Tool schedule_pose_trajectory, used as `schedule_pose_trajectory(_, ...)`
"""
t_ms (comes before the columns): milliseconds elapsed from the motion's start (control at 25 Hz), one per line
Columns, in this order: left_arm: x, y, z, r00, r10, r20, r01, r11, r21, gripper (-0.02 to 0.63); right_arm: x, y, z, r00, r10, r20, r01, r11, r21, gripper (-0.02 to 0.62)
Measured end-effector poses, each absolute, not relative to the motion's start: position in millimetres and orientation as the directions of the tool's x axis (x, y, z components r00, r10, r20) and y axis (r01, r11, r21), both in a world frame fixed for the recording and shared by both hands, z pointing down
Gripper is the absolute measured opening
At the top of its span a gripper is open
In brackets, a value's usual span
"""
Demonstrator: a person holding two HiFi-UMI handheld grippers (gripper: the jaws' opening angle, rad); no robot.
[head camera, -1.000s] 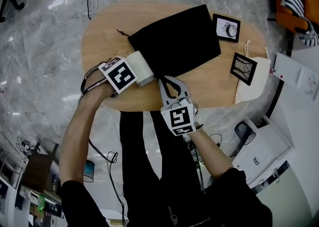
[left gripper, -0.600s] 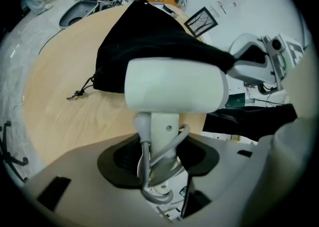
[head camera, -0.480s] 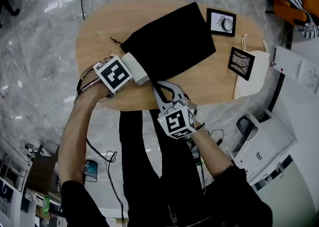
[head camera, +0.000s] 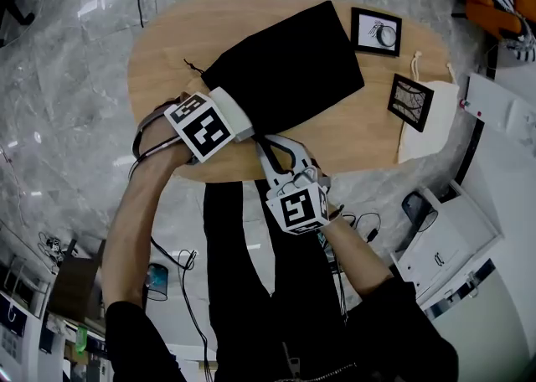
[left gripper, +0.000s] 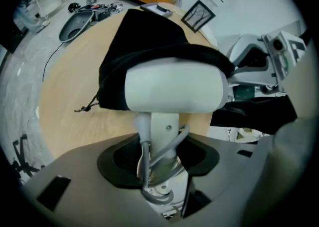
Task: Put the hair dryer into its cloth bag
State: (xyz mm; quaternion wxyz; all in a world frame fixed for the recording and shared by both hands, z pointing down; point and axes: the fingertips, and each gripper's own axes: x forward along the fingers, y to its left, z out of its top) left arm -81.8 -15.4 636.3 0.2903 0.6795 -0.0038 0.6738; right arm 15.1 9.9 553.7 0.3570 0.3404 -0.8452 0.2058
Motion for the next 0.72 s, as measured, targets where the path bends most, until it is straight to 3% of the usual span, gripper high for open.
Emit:
schedule_pose_trajectory(280,-63.4,5.4,647.8,0.127,0.435,0.891,-0.399,-0.8,0.447,0.219,-2.5,31.7,557.0,-0.595,-0.297,0.747,-0.618,0.763,-0.189,0.025)
schedule_pose_trajectory(440,-55.9,-3.5,647.2,0.193,0.412,0.89,-0.457,-0.765,0.453,0.219,-1.5,39.1,564.1,-0.592,-0.285,0.754,-0.624,0.754,-0.204,0.025)
schedule_pose_trajectory(720,-32.0,1.5,652.6,0.224,0.394,0.892,-0.443,-0.774,0.453,0.222,-7.3,46.6,567.7,-0.596,-0.26,0.76,-0.612,0.759,-0.221,0.025)
